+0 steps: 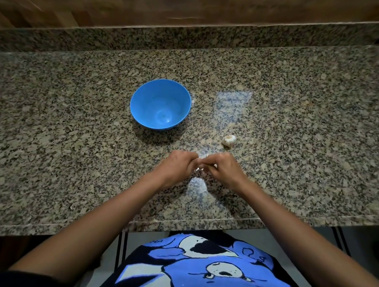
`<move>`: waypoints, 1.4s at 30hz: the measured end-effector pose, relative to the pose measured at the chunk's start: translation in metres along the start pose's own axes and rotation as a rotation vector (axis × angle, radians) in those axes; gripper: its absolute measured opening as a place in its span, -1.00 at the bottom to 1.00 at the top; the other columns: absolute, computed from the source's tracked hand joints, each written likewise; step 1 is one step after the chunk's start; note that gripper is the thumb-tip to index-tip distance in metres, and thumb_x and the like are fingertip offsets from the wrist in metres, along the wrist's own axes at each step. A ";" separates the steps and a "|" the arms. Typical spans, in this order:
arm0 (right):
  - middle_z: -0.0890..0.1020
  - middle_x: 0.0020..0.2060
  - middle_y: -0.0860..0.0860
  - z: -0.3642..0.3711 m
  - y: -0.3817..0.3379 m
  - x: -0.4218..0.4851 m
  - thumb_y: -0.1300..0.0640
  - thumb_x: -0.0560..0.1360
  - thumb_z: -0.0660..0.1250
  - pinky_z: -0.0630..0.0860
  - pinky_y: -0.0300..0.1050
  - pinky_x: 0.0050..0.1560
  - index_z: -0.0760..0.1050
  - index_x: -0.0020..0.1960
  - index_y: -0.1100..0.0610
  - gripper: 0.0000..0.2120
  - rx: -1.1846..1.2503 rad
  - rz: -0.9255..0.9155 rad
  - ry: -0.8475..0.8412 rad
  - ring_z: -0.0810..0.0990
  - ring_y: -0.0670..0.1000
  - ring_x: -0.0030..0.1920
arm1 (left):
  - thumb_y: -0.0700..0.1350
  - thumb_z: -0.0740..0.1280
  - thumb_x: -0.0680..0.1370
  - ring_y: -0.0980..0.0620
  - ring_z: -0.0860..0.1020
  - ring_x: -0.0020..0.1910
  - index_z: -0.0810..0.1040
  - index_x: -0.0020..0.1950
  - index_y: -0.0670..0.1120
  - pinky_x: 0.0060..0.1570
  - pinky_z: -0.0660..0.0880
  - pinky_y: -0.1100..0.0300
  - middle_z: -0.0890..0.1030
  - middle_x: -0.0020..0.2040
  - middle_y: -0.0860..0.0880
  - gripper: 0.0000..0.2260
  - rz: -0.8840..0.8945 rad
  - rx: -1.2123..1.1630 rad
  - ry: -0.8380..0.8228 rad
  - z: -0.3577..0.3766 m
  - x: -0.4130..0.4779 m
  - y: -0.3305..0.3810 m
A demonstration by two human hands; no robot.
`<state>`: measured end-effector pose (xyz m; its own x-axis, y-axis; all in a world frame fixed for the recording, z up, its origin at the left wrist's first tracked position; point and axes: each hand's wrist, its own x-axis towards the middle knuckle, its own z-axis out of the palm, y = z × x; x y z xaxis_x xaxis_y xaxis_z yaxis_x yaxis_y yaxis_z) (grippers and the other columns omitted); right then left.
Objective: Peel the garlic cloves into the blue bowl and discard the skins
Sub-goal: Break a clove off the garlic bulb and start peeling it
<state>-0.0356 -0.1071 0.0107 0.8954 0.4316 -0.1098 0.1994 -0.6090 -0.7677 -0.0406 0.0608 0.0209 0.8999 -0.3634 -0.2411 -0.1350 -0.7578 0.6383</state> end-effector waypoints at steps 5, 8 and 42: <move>0.64 -0.37 0.06 0.005 0.007 0.000 0.11 0.54 0.17 0.54 -0.21 -0.45 0.64 -0.04 0.17 -0.72 -0.226 -0.224 0.100 0.55 -0.04 -0.48 | -0.09 0.20 0.61 0.13 0.33 -0.45 0.53 -0.14 -0.19 -0.47 0.28 0.33 0.44 -0.36 0.01 -0.76 -0.356 -0.460 -0.177 -0.005 0.002 0.004; 0.57 -0.49 -0.03 0.000 0.015 0.008 0.08 0.52 0.12 0.44 -0.25 -0.59 0.64 -0.24 0.12 -0.65 -0.460 -0.446 0.149 0.47 -0.07 -0.53 | -0.12 0.18 0.61 0.15 0.33 -0.45 0.50 -0.12 -0.18 -0.46 0.27 0.32 0.44 -0.37 0.02 -0.80 -0.584 -0.907 -0.295 -0.009 0.003 0.004; 0.66 -0.22 -0.04 0.015 -0.008 -0.012 0.19 0.46 0.37 0.62 -0.06 -0.34 0.55 -0.06 -0.06 -0.84 0.603 0.314 0.174 0.65 0.02 -0.30 | -0.21 0.46 0.42 0.16 0.62 -0.09 0.57 0.20 -0.07 -0.07 0.57 0.33 0.65 -0.08 0.03 -0.64 -0.107 -0.499 0.388 0.032 -0.011 -0.010</move>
<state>-0.0536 -0.0972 0.0090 0.9353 0.1521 -0.3194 -0.2894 -0.1902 -0.9381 -0.0623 0.0549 -0.0057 0.9950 -0.0066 -0.0998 0.0887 -0.4020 0.9113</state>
